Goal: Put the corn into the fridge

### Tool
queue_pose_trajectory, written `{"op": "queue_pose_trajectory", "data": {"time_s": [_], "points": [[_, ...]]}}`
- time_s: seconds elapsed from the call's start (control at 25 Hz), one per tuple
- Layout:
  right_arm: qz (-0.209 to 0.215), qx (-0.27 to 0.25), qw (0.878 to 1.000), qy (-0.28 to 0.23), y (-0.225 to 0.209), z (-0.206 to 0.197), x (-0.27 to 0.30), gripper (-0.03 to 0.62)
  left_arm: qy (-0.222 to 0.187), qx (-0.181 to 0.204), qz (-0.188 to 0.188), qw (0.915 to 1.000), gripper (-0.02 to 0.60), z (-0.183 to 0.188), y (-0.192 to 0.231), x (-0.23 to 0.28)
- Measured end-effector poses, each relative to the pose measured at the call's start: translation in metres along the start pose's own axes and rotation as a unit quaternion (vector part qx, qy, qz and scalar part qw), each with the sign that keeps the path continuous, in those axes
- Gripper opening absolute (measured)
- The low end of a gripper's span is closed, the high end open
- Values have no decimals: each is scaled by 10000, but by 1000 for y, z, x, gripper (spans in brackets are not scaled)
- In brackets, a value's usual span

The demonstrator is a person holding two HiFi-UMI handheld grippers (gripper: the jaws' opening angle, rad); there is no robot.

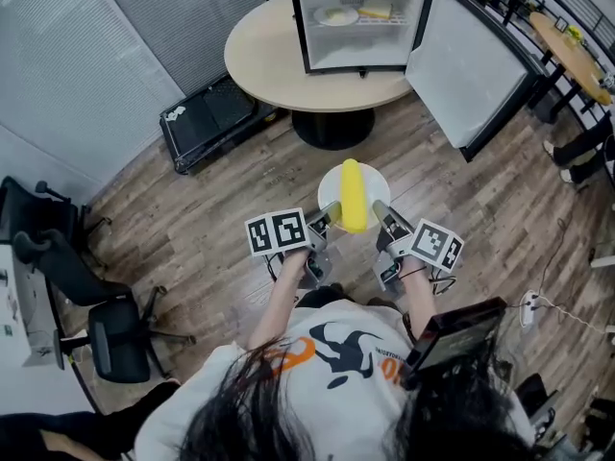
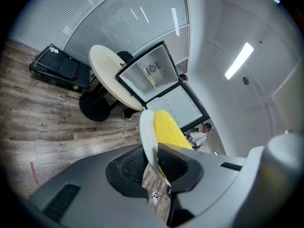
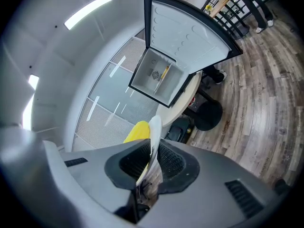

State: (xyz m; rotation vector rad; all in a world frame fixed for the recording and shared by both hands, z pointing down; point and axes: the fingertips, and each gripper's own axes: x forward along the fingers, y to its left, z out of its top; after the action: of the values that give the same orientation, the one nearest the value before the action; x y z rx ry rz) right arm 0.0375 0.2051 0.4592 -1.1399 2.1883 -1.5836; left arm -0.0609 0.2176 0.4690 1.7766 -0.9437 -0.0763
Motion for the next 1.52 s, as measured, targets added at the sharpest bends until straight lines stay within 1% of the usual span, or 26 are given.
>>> {"op": "queue_pose_trajectory", "data": {"time_s": [0.32,0.52,0.72,0.84,1.0,1.12,1.28,1.52], "points": [[-118,4,9999,-86,5,-7,14,41,153,56,-84,9998,57,12,11,-5],[-200,-44,9998,-78,3,-3,22,41,201,1,-118,9997,57,19,16,1],[-243,31,9997,4,-7,8,36,41,234,-72,-58,9997,57,29,24,15],[-226,59,9997,74,-13,20,53,41,218,-109,-10,9997,57,43,30,28],[-149,85,9997,196,-17,42,83,43,167,-149,88,9997,57,72,38,46],[-84,25,9996,277,-17,57,98,43,97,-141,113,9998,57,89,39,56],[-64,30,9993,371,-25,88,121,43,47,-238,149,9996,60,113,41,84],[-2,37,9990,438,-39,138,154,43,-33,-212,217,9995,60,153,40,129]]}}
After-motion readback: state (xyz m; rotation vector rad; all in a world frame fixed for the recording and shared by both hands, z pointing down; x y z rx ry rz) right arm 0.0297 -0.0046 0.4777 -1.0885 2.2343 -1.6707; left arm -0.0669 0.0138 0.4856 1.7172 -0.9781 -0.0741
